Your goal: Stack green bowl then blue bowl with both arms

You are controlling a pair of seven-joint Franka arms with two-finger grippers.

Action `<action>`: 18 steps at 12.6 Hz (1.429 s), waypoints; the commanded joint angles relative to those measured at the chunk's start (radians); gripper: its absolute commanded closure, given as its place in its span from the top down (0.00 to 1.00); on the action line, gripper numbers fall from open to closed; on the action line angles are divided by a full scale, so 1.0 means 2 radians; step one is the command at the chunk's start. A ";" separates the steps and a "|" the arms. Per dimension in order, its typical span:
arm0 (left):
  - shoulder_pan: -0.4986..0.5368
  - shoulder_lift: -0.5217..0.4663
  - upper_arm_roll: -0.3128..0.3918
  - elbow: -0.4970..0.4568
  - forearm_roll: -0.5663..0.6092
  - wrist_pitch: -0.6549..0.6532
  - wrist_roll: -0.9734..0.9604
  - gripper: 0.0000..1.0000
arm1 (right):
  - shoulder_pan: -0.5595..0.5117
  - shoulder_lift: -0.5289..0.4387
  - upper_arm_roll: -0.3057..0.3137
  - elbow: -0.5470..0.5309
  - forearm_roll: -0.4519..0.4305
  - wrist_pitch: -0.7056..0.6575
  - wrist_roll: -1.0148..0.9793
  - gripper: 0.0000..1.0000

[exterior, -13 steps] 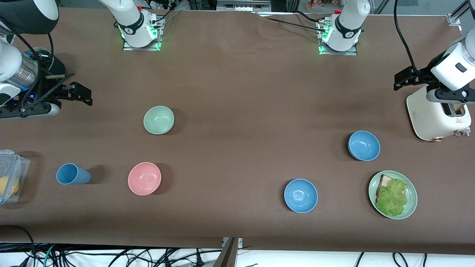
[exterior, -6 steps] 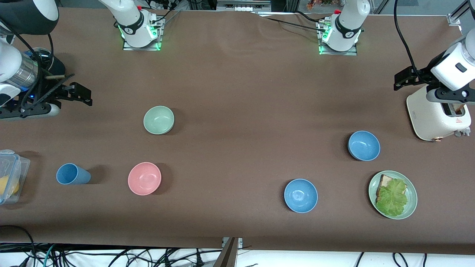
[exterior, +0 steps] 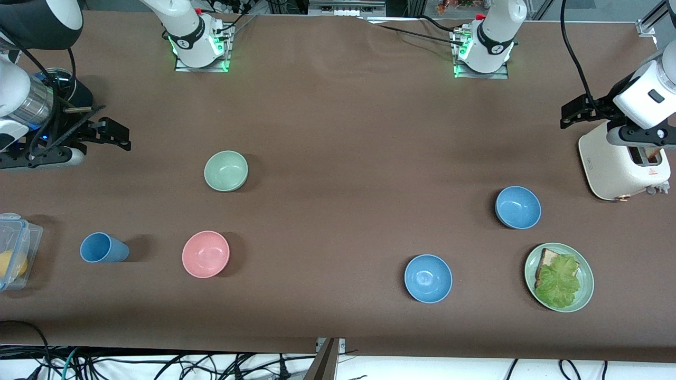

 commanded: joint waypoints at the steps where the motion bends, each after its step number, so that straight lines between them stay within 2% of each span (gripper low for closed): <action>1: -0.001 0.005 0.001 0.014 -0.015 -0.010 -0.003 1.00 | -0.004 0.003 0.001 0.004 0.005 -0.006 0.004 1.00; 4: -0.001 0.004 0.001 0.014 -0.015 -0.010 -0.003 1.00 | -0.004 0.005 0.002 0.005 0.007 -0.013 0.005 1.00; 9: -0.001 0.004 0.001 0.014 -0.015 -0.011 -0.003 1.00 | 0.000 0.060 0.006 0.005 0.009 -0.027 -0.001 1.00; 11: -0.001 0.005 0.002 0.014 -0.015 -0.010 -0.003 1.00 | -0.002 0.059 0.002 -0.005 0.037 -0.012 -0.014 1.00; 13: -0.001 0.005 0.001 0.016 -0.014 -0.011 -0.003 1.00 | -0.003 0.037 -0.004 -0.077 0.041 0.043 -0.014 1.00; 15: -0.001 0.005 0.002 0.017 -0.014 -0.011 -0.003 1.00 | -0.003 0.004 -0.004 -0.217 0.041 0.194 -0.014 1.00; 16: -0.001 0.005 0.001 0.017 -0.014 -0.011 -0.003 1.00 | -0.002 0.005 -0.002 -0.268 0.041 0.265 -0.014 1.00; 17: -0.001 0.005 0.001 0.016 -0.014 -0.011 -0.003 1.00 | 0.000 0.014 0.001 -0.288 0.042 0.310 -0.012 1.00; 18: -0.001 0.005 0.002 0.017 -0.014 -0.011 -0.002 1.00 | 0.003 0.023 0.006 -0.291 0.043 0.322 -0.006 1.00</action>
